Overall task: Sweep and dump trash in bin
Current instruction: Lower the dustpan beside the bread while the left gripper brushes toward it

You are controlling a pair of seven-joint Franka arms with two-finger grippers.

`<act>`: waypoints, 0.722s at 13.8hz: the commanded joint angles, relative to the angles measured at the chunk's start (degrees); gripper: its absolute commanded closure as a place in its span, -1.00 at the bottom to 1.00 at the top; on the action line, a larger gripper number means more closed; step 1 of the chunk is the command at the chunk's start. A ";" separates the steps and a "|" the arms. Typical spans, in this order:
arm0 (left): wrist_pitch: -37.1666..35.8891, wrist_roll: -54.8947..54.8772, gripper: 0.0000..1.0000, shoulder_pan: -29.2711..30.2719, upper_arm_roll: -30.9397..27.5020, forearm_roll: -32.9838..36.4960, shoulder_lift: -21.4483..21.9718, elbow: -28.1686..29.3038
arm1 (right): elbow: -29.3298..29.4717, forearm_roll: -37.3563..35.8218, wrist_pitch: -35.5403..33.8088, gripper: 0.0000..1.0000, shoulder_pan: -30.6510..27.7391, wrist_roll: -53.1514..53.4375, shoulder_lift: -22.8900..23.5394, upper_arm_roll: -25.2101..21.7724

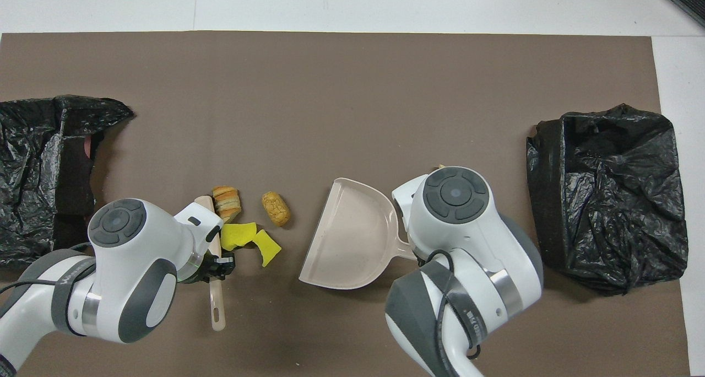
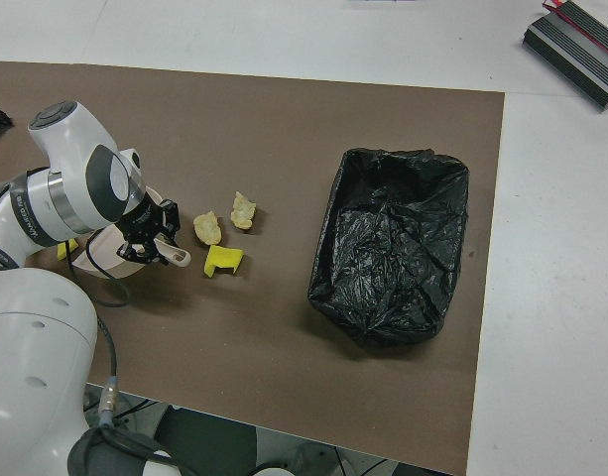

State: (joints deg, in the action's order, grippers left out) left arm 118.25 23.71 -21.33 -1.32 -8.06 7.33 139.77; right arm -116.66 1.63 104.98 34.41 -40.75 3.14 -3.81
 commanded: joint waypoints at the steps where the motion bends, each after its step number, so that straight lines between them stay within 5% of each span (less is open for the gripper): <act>1: 2.07 -0.16 1.00 -3.09 -0.79 -1.95 1.46 2.00 | -3.12 -1.11 4.00 1.00 2.32 5.05 -0.15 0.20; 10: 5.41 0.37 1.00 -8.10 -0.79 -3.97 0.67 2.88 | -5.94 -4.26 10.16 1.00 7.51 15.26 0.55 0.38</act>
State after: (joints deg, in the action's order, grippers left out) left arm 121.28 23.87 -26.12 -1.37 -10.15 7.31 140.59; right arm -121.76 -1.03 113.61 41.58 -26.03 4.10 -3.48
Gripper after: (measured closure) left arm 0.744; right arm 0.683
